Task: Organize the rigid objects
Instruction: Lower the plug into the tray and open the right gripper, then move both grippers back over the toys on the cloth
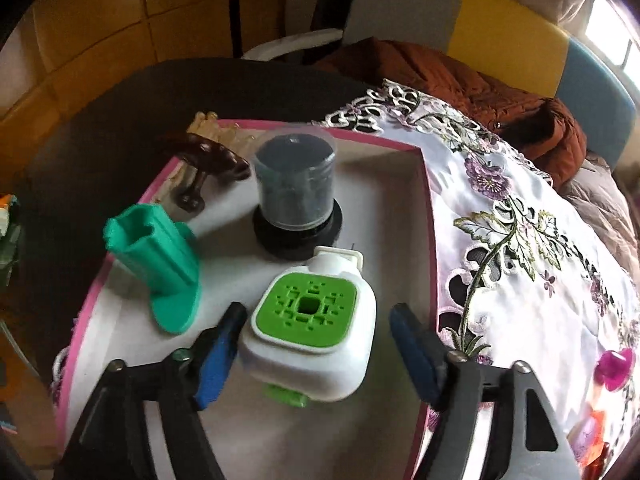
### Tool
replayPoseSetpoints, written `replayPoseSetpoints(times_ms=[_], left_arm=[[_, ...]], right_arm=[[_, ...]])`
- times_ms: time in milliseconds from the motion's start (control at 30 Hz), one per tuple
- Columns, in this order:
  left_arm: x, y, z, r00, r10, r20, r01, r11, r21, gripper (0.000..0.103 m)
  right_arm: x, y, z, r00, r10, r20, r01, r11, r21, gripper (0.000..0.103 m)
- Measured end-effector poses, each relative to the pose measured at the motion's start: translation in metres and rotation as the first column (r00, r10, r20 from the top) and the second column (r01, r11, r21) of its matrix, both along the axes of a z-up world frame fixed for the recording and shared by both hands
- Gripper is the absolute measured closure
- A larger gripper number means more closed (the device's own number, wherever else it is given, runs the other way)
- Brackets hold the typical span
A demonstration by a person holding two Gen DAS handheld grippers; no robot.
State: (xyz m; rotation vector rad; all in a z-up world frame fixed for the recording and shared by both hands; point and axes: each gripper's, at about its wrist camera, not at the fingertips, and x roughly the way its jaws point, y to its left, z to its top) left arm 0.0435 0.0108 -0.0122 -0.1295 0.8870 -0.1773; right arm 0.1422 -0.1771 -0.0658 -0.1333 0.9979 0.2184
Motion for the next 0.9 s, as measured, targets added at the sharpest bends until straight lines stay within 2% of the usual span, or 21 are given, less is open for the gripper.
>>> replayPoseSetpoints(times_ms=[467, 633, 900], left_arm=[[-0.005, -0.007, 0.002, 1.000, -0.025, 0.000, 0.025, 1.000, 0.006, 0.053], [-0.006, -0.011, 0.002, 0.999, -0.034, -0.002, 0.034, 0.999, 0.013, 0.053], [-0.006, -0.018, -0.003, 0.997, -0.066, -0.026, 0.066, 0.998, -0.012, 0.053]], right_arm=[[-0.025, -0.013, 0.024, 0.997, -0.036, 0.066, 0.032, 0.998, 0.061, 0.018], [-0.042, -0.019, 0.036, 0.993, -0.046, 0.111, 0.038, 0.996, 0.078, 0.006], [-0.060, -0.035, 0.047, 0.986, -0.070, 0.150, 0.055, 0.993, 0.103, 0.002]])
